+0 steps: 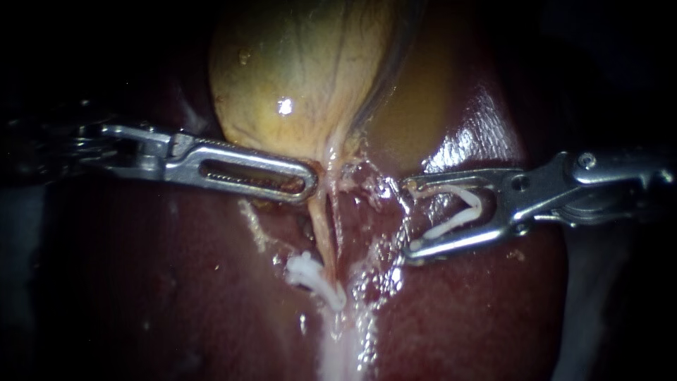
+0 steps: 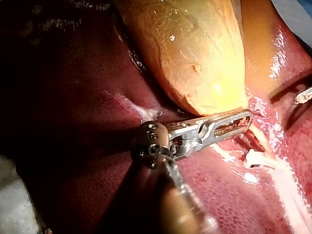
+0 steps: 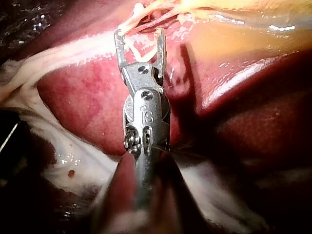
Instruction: Clipping third clip left tube
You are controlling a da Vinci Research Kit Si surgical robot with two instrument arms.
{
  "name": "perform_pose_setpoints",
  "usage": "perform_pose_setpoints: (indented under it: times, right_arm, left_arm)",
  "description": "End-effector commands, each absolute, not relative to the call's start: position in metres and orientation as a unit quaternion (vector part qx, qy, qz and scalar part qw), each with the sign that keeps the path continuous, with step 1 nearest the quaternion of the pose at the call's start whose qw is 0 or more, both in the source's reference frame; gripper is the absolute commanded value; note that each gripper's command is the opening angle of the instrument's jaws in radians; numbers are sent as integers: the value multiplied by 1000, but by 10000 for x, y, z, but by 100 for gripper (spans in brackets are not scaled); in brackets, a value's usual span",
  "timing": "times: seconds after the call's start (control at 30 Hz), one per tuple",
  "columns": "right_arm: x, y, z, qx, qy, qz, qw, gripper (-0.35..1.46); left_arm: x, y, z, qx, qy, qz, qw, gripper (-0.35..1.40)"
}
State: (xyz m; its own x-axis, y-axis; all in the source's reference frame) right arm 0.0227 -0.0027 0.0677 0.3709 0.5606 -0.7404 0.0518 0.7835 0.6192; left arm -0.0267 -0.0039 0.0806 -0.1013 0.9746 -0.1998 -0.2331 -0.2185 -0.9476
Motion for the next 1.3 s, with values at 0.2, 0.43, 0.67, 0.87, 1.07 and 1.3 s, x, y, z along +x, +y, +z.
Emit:
perform_pose_setpoints:
  times: [0.2, 0.43, 0.67, 0.87, 1.07, 1.3]
  right_arm:
    - [228, -28, 677, 285, 536, 164, 777, 50]
    - [229, -28, 677, 285, 536, 164, 777, 50]
    - [231, -28, 676, 285, 536, 164, 777, 50]
    - [235, -30, 674, 286, 535, 164, 778, 50]
    - [252, -35, 674, 287, 538, 163, 775, 50]
    - [279, -45, 682, 285, 542, 163, 774, 50]
  left_arm:
    - [-260, -39, 793, -465, -401, 625, 482, -35]
    - [-244, -37, 750, -467, -406, 618, 486, -35]
    - [-231, -35, 729, -473, -403, 612, 489, -35]
    - [-230, -36, 728, -473, -403, 612, 489, -35]
    - [-230, -36, 728, -473, -403, 612, 489, -35]
    - [-232, -35, 728, -473, -403, 612, 489, -35]
